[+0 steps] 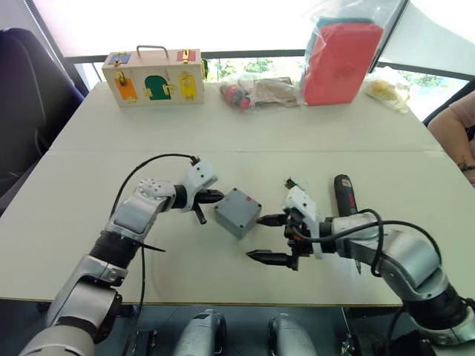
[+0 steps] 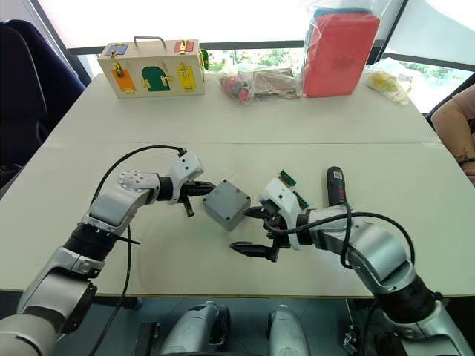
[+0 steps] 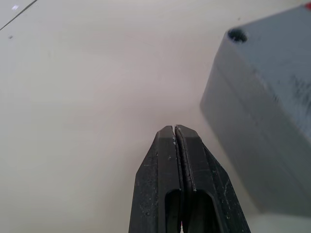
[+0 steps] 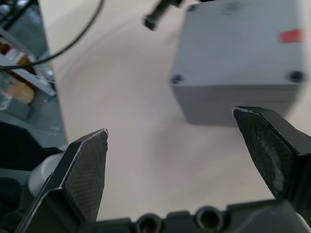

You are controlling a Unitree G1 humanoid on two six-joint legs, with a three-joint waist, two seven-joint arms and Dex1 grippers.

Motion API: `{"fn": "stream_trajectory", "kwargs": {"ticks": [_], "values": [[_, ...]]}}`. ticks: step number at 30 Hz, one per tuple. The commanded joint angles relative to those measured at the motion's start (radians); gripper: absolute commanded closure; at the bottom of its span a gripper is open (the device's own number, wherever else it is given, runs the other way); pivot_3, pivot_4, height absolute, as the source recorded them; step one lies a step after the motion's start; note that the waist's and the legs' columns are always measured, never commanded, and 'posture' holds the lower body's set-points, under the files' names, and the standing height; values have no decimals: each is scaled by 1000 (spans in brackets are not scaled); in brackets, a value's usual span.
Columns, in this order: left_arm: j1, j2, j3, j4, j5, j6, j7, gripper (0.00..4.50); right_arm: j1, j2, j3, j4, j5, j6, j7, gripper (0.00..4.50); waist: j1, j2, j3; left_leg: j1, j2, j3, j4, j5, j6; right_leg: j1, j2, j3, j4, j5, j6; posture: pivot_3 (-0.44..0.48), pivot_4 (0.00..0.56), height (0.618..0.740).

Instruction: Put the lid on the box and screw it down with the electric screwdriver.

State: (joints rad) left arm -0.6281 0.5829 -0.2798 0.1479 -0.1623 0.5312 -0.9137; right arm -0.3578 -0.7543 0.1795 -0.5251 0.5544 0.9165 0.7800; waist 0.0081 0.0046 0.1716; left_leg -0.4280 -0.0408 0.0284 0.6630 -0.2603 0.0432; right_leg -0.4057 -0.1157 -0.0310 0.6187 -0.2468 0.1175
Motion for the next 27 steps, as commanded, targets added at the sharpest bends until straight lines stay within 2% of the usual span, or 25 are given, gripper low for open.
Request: {"fn": "stream_trajectory", "kwargs": {"ticks": [1, 5, 10, 17, 27], "values": [[62, 63, 41, -158, -45, 60, -59, 4500, -40, -11, -4, 76, -76, -95, 12, 104, -1, 0, 0, 0, 0, 0, 0, 0, 0, 0, 0, 0, 0, 0, 0, 0, 150, 740], [169, 117, 42, -326, -95, 109, -112, 4500, -87, 21, 60, 209, -171, -211, 36, 104, 4, 0, 0, 0, 0, 0, 0, 0, 0, 0, -1, 0, 0, 0, 0, 0, 150, 740], [196, 72, 36, -355, -88, 139, -53, 4500, -124, 64, 114, 283, -216, -279, 93, 104, 7, -1, 0, 0, 0, 0, 1, 0, 0, 1, -1, 0, 0, 0, 0, 0, 150, 740], [138, -16, 20, -258, -34, 91, 29, 4500, -106, 59, 137, 227, -212, -260, 168, 104, 6, -1, 0, 0, -1, 0, 1, 0, 0, 1, 2, -1, 2, 0, 0, 0, 150, 740], [76, -40, 29, -173, -19, 49, 15, 4500, -62, 74, 104, 149, -213, -199, 123, 104, 5, -1, 0, 0, 0, 0, 2, 1, -1, 1, 3, 0, 2, 0, 0, 0, 150, 740]]}}
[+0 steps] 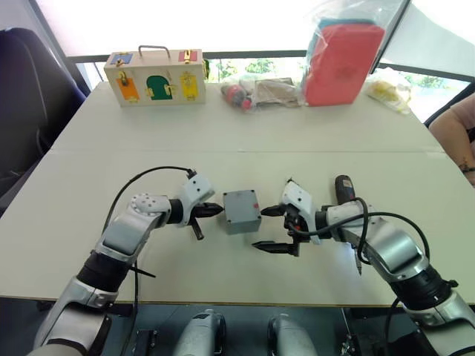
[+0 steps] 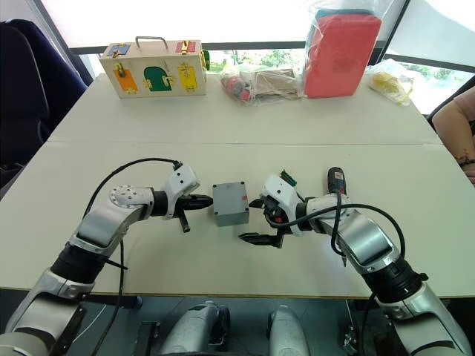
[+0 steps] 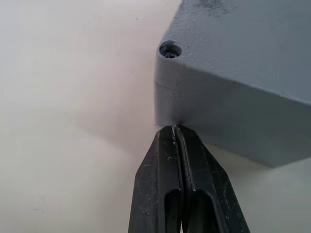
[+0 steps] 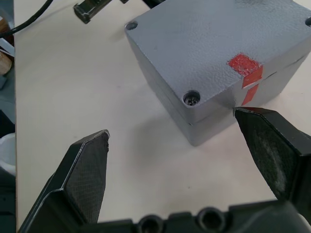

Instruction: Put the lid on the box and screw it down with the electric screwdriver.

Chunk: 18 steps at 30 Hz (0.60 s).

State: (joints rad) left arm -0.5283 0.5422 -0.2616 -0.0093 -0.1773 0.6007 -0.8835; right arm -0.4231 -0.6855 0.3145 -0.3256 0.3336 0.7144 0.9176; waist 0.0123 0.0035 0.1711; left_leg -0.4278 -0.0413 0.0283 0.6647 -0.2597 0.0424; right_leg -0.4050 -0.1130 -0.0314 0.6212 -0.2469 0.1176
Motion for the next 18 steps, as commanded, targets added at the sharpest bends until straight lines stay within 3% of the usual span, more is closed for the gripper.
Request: {"fn": "stream_trajectory", "kwargs": {"ticks": [1, 10, 13, 18], "values": [[-24, 4, 16, -19, -7, -21, -20, 4500, 5, 0, -41, -56, 9, 8, -18, 104, 1, 0, 0, 0, 0, 0, 0, 0, 0, 0, 0, 0, 0, 0, 0, 0, 150, 740], [-33, 27, 78, -39, -40, -3, -28, 4500, 7, -77, -240, -144, 134, 135, -18, 104, 0, 0, 0, 0, 0, 0, 0, 0, 0, 0, 0, 0, 0, 0, 0, 0, 150, 740], [-47, 42, 167, -62, -126, 34, -55, 4500, -82, -47, -358, 11, 162, 154, -69, 104, -1, 0, 0, 0, 1, 0, 0, 0, 0, 0, -1, 0, 0, 0, 0, 0, 150, 740], [-75, 96, 208, -129, -222, 103, -129, 4500, -210, 13, -317, 377, 28, -14, -136, 104, 0, -1, 0, 1, 1, 0, 0, 3, -6, -1, 0, 0, 2, 0, 0, 0, 150, 740]]}}
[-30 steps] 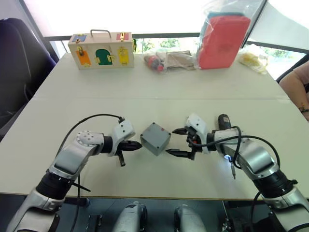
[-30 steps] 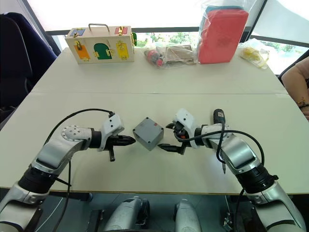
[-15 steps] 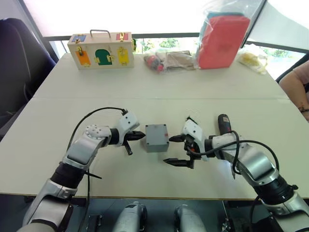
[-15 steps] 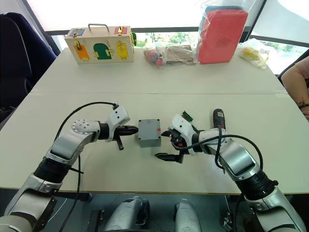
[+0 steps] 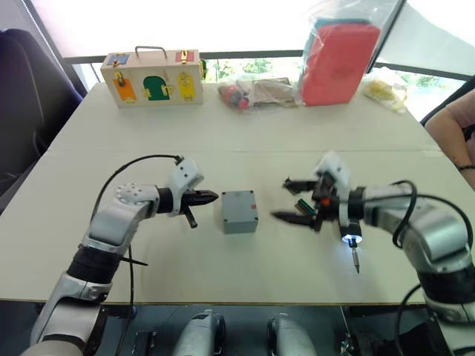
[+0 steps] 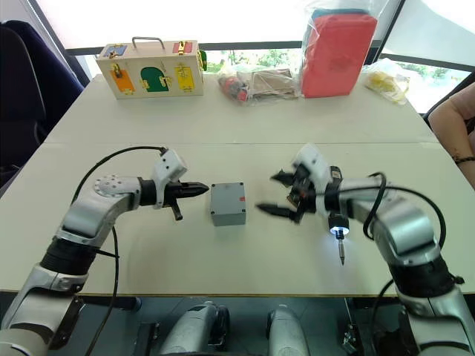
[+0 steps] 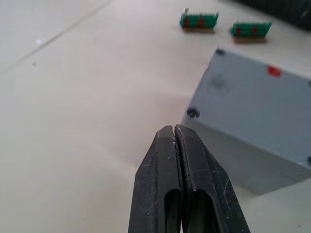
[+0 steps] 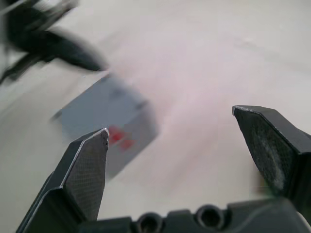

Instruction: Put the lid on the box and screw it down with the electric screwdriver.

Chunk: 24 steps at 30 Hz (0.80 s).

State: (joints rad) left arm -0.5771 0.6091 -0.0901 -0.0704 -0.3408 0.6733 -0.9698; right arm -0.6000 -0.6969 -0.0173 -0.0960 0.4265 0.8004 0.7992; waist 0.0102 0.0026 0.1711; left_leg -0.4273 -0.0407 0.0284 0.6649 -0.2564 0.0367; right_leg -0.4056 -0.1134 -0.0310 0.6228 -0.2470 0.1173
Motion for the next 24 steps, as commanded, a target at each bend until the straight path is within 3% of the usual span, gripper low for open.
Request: {"fn": "stream_trajectory", "kwargs": {"ticks": [1, 3, 6, 11, 24], "values": [[-29, 45, 35, -87, -72, 42, -60, 4500, -55, 38, 26, 218, -88, -141, -17, 104, 3, 0, 0, 0, 0, 0, -1, 0, 0, 0, 0, 0, 0, 0, 0, 0, 150, 740], [-26, 78, 31, -122, -89, 53, -86, 4500, -92, 64, 49, 352, -126, -224, 1, 104, -1, 0, 0, 0, 0, 1, -1, 0, 0, 0, 0, 0, -1, 0, 0, 0, 150, 740], [-24, 104, 32, -154, -100, 66, -89, 4500, -139, 92, 77, 517, -186, -343, 16, 766, -5, 0, 0, 0, -1, 2, -1, 0, 0, 0, 0, 1, -1, 0, 0, 0, 150, 740], [-4, 109, 50, -199, -126, 100, -62, 4500, -173, 124, 87, 615, -222, -426, 47, 2474, -9, 0, 0, 0, -1, 2, -1, 0, 0, 0, 1, 1, 0, 0, 0, 0, 150, 740], [34, 108, 37, -253, -153, 125, -19, 4500, -154, 158, 83, 611, -257, -445, 61, 2474, -23, 0, 0, 0, 0, 1, -1, 0, 0, 0, 1, 1, 3, 0, 0, 0, 150, 740]]}}
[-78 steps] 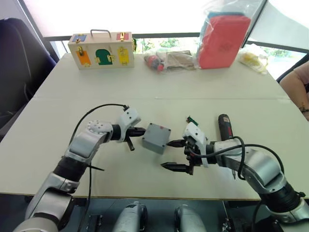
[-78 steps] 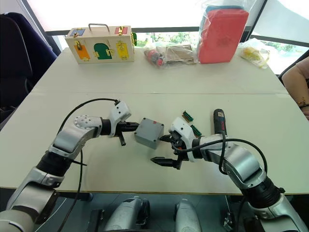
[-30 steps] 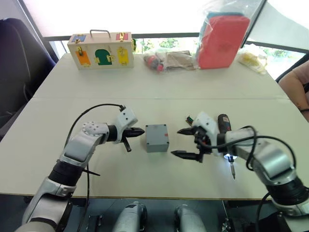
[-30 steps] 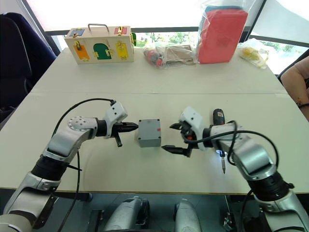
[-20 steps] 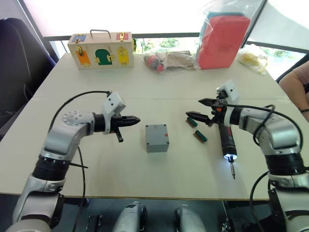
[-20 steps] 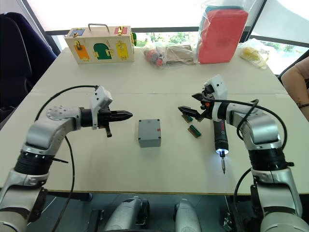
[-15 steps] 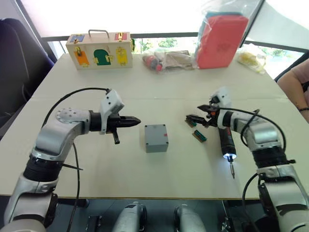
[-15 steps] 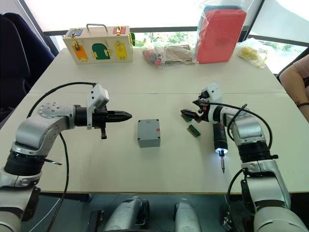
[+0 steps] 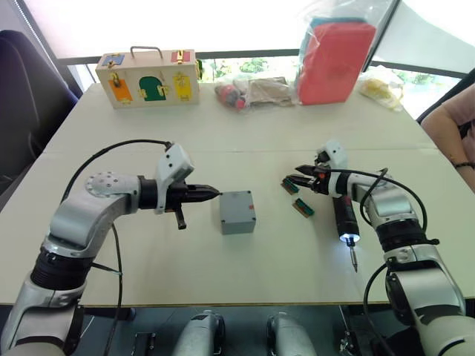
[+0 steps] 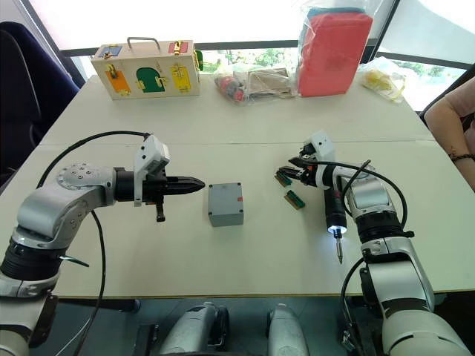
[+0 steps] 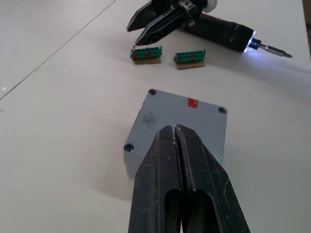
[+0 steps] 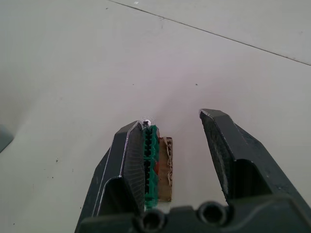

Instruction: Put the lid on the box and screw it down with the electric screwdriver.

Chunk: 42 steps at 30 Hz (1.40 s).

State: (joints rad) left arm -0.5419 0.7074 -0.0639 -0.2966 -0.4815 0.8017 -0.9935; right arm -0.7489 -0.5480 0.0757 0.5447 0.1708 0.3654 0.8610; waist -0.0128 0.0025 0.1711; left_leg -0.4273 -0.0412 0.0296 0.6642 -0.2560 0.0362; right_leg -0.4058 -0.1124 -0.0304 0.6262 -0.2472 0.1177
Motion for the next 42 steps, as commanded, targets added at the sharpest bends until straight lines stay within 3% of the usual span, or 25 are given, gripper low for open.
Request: {"fn": "stream_trajectory", "kwargs": {"ticks": [1, 12, 18, 35, 42], "values": [[-2, 9, 9, -25, -13, -5, 6, 4500, -4, 13, -8, -33, -4, -9, -1, 2474, 1, 0, 0, 0, 0, 0, 0, 0, 0, 0, 0, 0, 0, 0, 0, 0, 150, 740], [1, 7, 4, -24, -14, -7, 9, 4500, -6, 31, -6, -24, -27, -20, -1, 2474, 1, 0, 0, 0, 0, 0, 0, 0, 0, 0, 0, 0, 0, 0, 0, 0, 150, 740], [5, 3, 2, -23, -17, -7, 18, 4500, -16, 46, -5, -4, -42, -32, -8, 4418, 1, 0, 0, 0, 0, 0, 0, 0, 0, 0, 0, 0, 0, 0, 0, 0, 150, 740], [26, 10, 7, -15, -20, -15, 14, 4500, -12, 2, -52, -126, -11, -16, 31, 4418, 1, 0, 0, 0, 0, 0, 0, 0, 0, 0, 0, 0, 0, 0, 0, 0, 150, 740], [51, 46, 22, 9, -18, -30, -22, 4500, 53, 12, -50, -414, 116, 133, 104, 4418, 0, 0, 0, 0, 0, 0, 0, 0, 0, 0, 0, 0, 1, 0, 0, 0, 150, 740]]}}
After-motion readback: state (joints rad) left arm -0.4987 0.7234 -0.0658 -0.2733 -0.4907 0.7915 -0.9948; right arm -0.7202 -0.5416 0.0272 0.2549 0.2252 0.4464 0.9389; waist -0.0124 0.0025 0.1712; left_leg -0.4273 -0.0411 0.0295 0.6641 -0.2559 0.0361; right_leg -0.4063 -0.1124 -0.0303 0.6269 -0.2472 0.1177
